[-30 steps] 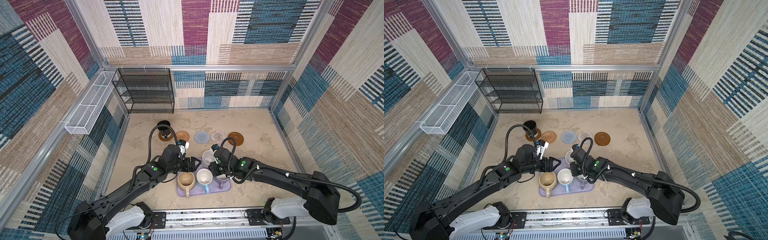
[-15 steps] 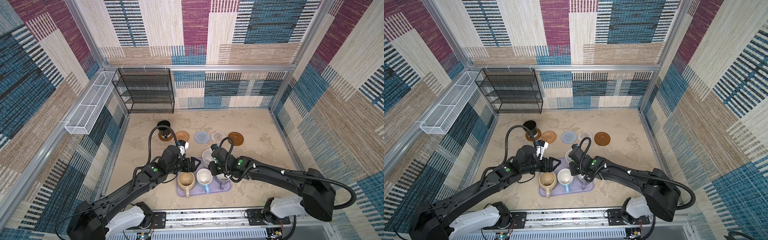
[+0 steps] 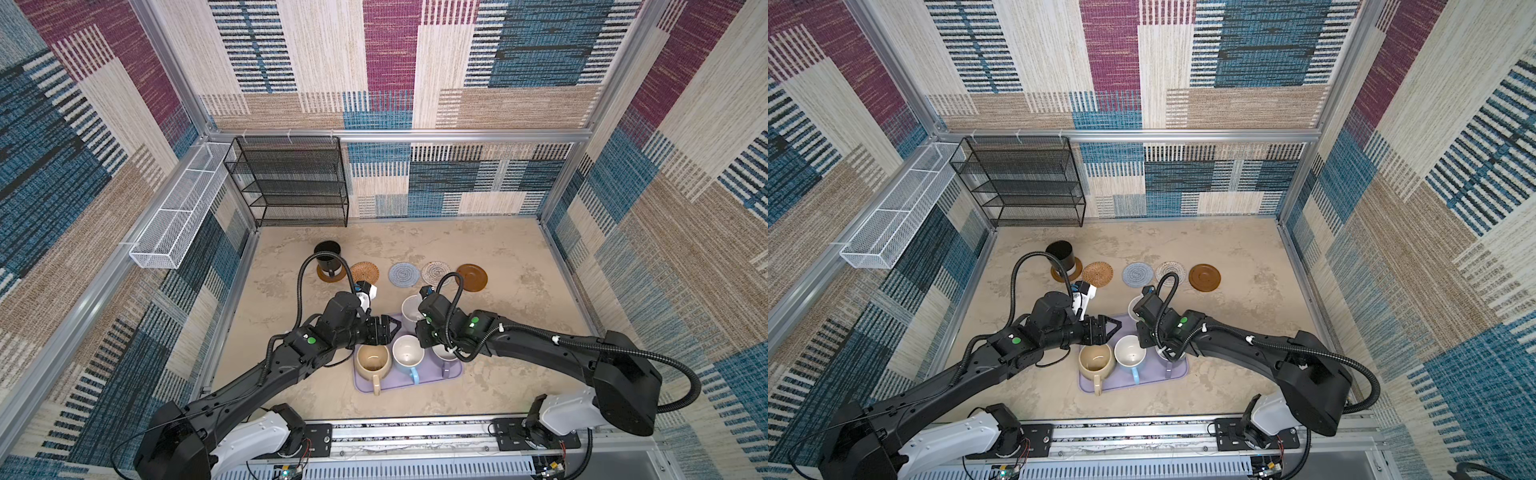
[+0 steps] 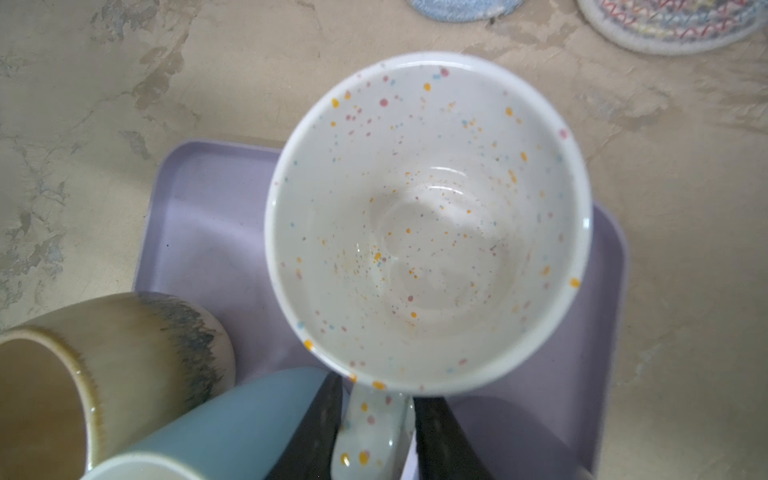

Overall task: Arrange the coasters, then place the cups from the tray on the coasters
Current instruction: 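Lift the speckled mug with the right gripper and carry it toward the wicker coaster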

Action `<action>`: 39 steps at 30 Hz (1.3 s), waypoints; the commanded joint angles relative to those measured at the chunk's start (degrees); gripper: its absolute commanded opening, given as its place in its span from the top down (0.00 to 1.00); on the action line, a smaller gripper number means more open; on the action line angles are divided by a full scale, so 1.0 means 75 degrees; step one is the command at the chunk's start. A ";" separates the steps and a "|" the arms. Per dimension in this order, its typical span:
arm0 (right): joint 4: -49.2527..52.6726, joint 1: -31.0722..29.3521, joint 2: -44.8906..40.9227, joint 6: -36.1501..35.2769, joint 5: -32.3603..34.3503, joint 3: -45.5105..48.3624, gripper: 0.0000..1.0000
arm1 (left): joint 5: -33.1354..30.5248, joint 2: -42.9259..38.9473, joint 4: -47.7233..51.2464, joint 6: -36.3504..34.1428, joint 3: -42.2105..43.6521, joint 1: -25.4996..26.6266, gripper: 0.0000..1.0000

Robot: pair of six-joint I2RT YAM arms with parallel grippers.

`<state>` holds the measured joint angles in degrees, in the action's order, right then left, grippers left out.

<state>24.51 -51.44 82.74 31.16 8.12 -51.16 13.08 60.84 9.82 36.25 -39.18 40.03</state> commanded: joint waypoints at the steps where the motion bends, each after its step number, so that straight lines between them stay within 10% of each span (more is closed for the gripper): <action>1: 0.0092 0.0005 0.0065 0.0024 0.0335 -0.0066 0.68 | -0.0127 -0.0046 -0.0164 0.0048 0.0045 0.0002 0.18; 28: -0.0144 0.0003 -0.0707 -0.0240 0.0926 -0.0197 0.98 | -0.0880 -0.0705 -0.0273 0.0275 0.0463 -0.0011 0.18; 39: -0.0219 0.0003 -0.0404 -0.0730 0.0859 -0.1233 1.00 | -0.1335 -0.0783 0.0255 -0.0157 0.0045 -0.0302 0.01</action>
<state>27.66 -51.40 79.13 27.49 13.04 -58.46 5.96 55.35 9.89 37.08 -37.54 38.11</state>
